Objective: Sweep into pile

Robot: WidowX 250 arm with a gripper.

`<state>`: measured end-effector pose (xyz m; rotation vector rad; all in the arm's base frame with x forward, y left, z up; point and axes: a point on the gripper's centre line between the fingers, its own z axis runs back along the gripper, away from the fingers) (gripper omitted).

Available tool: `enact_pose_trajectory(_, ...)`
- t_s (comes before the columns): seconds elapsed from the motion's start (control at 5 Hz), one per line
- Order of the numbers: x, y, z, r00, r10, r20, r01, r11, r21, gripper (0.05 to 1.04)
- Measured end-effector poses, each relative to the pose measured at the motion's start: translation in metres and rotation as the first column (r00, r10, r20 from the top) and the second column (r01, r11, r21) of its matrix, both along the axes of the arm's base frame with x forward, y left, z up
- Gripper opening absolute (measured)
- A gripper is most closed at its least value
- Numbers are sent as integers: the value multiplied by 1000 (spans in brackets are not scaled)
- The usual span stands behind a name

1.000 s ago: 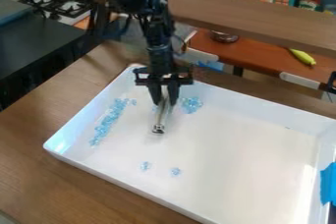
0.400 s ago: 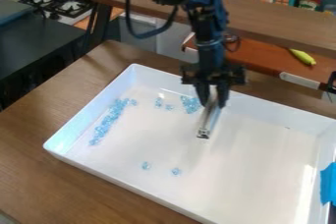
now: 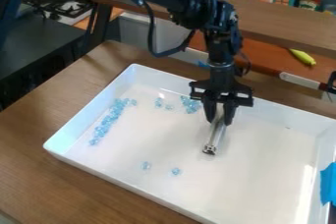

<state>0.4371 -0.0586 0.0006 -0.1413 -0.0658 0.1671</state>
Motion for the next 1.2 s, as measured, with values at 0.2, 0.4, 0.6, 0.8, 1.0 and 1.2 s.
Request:
enact_pose_trajectory(0.2,1,5,-6,1000,11,-5,-11,1000,16,364)
enact_pose_trajectory(0.4,2,23,-6,999,31,-10,-31,999,22,364)
enact_pose_trajectory(0.6,-1,50,-7,997,72,-29,-72,997,23,364)
enact_pose_trajectory(0.8,-6,78,-9,992,114,-45,-113,993,24,364)
enact_pose_trajectory(1.0,-9,97,-9,989,143,-44,-142,989,33,364)
enact_pose_trajectory(1.2,-11,108,-10,986,163,-30,-161,985,61,364)
